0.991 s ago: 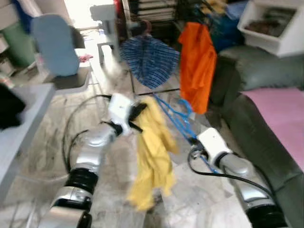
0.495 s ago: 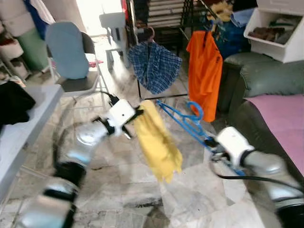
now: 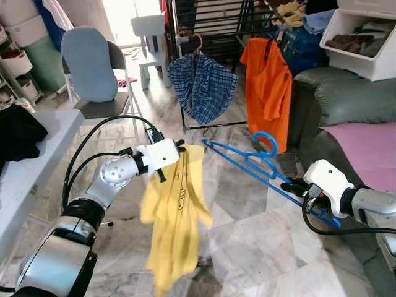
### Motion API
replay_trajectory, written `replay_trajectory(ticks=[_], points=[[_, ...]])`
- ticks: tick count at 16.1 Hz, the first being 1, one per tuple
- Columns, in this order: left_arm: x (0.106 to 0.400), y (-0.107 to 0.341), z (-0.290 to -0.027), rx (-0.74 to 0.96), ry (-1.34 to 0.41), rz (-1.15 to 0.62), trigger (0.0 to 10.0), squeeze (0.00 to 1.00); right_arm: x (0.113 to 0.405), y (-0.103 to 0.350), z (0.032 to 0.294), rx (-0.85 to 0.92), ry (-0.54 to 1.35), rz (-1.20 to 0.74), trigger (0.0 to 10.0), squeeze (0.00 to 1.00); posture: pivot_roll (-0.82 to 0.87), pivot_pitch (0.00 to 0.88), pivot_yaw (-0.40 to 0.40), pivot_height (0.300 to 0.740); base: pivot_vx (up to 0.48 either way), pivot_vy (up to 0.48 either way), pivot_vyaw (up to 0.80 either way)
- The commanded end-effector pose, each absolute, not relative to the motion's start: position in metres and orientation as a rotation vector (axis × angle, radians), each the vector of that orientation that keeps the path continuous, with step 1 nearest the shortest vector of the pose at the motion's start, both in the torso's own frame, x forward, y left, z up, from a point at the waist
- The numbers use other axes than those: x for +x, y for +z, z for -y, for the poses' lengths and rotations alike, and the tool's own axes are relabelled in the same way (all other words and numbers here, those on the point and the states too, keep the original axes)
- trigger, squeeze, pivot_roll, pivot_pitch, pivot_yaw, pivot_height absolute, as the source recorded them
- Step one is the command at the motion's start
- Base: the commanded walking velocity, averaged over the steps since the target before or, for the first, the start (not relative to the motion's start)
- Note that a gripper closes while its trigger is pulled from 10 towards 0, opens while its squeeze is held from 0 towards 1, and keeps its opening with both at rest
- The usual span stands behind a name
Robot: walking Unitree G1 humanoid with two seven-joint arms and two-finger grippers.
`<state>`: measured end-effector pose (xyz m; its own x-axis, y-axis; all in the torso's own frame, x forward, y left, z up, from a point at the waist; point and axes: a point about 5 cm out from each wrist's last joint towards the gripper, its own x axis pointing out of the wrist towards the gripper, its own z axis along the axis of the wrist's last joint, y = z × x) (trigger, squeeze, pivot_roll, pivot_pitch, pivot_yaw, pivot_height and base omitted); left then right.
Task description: Hang hanger
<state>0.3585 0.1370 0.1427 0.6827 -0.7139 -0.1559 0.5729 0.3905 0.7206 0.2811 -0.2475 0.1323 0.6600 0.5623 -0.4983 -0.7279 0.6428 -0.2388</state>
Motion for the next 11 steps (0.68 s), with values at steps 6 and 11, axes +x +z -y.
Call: replay_trajectory(ticks=[6,11], points=[[0.371,0.164,-0.139,0.911,-0.705,0.282,10.0,0.0,0.26,0.155,0.257,-0.415,0.969,-0.51,10.0,0.0,-0.19,0.0,0.106,0.74,0.0,0.0,0.0],[0.371,0.157,-0.141,0.987,-0.693,0.279,10.0,0.0,0.251,0.16,0.264,-0.425,1.011,-0.56,10.0,0.0,-0.19,0.0,0.117,0.74,0.0,0.0,0.0]])
